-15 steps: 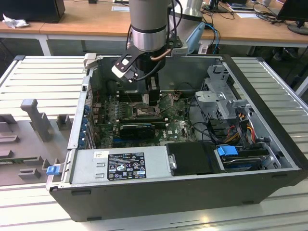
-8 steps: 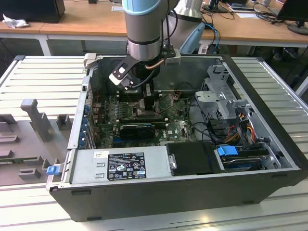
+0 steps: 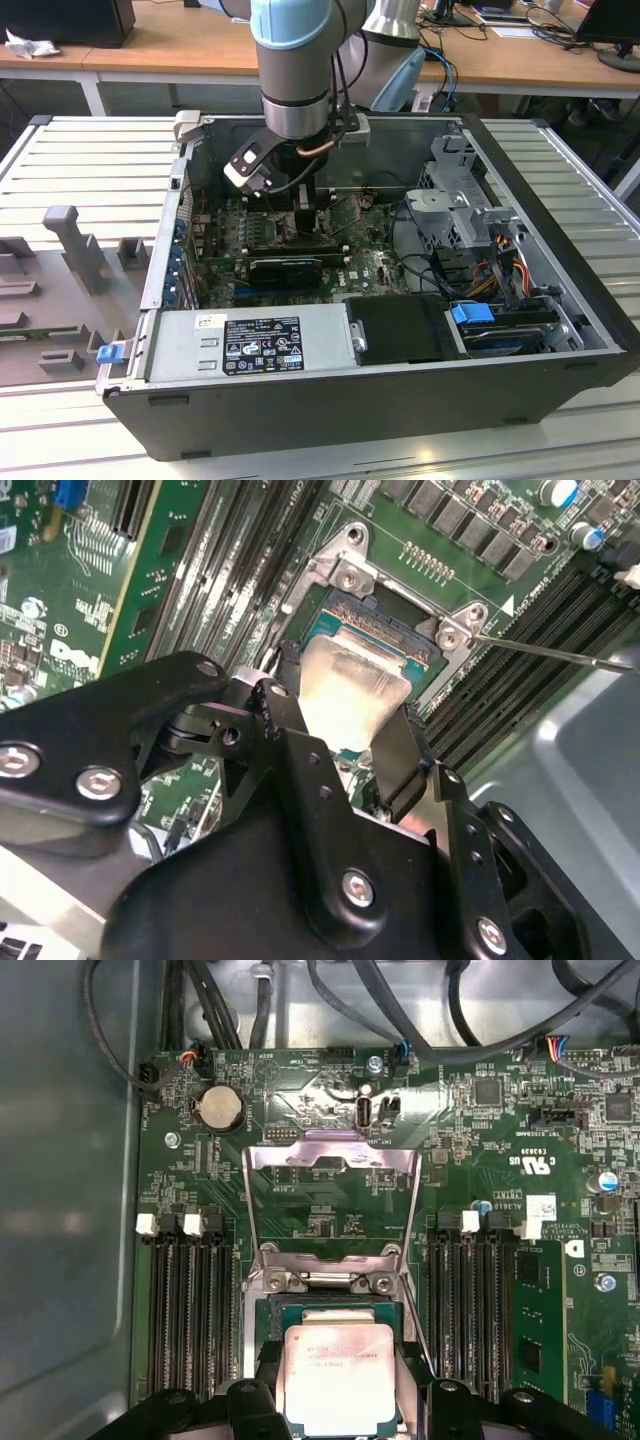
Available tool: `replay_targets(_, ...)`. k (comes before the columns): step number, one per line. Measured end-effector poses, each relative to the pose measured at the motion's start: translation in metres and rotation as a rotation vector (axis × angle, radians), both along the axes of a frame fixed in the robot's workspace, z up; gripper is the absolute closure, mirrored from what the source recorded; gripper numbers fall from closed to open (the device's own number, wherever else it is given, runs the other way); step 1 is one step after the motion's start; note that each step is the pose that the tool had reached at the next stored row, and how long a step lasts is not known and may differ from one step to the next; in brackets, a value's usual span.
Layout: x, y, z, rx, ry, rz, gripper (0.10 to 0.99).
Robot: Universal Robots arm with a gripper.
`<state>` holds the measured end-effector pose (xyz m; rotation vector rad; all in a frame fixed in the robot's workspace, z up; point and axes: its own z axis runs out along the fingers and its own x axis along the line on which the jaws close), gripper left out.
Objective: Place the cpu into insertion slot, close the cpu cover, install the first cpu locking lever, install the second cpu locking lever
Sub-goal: 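Place the cpu into insertion slot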
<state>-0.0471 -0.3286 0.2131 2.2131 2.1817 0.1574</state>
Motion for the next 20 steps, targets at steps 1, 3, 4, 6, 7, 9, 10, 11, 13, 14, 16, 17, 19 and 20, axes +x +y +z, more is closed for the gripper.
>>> replay_targets(1,0.0000,0.0000,-0.0003,0.000,0.0002,-0.005,0.561)
replay_targets(3,0.0000,0.0000,-0.0012,0.000,0.0013,-0.012,0.561)
replay_targets(4,-0.0002,0.0000,-0.0018,0.000,0.0018,-0.012,0.561)
replay_targets(6,-0.0004,0.0000,-0.0033,0.000,0.0028,-0.012,0.561)
replay_targets(7,-0.0004,0.0001,-0.0048,0.000,0.0039,-0.012,0.561)
replay_targets(9,-0.0004,0.0001,-0.0068,0.000,0.0055,-0.012,0.561)
replay_targets(10,-0.0004,0.0002,-0.0076,0.000,0.0061,-0.012,0.561)
replay_targets(11,-0.0004,0.0003,-0.0086,0.000,0.0071,-0.012,0.561)
replay_targets(13,-0.0004,0.0007,-0.0095,0.000,0.0086,-0.012,0.561)
replay_targets(14,-0.0003,0.0010,-0.0099,0.000,0.0094,-0.012,0.561)
replay_targets(16,-0.0005,0.0016,-0.0113,0.000,0.0112,-0.012,0.561)
replay_targets(17,-0.0005,0.0019,-0.0124,-0.001,0.0127,-0.012,0.561)
replay_targets(19,-0.0004,0.0020,-0.0127,0.000,0.0124,-0.012,0.561)
replay_targets(20,-0.0004,0.0021,-0.0128,0.000,0.0123,-0.012,0.561)
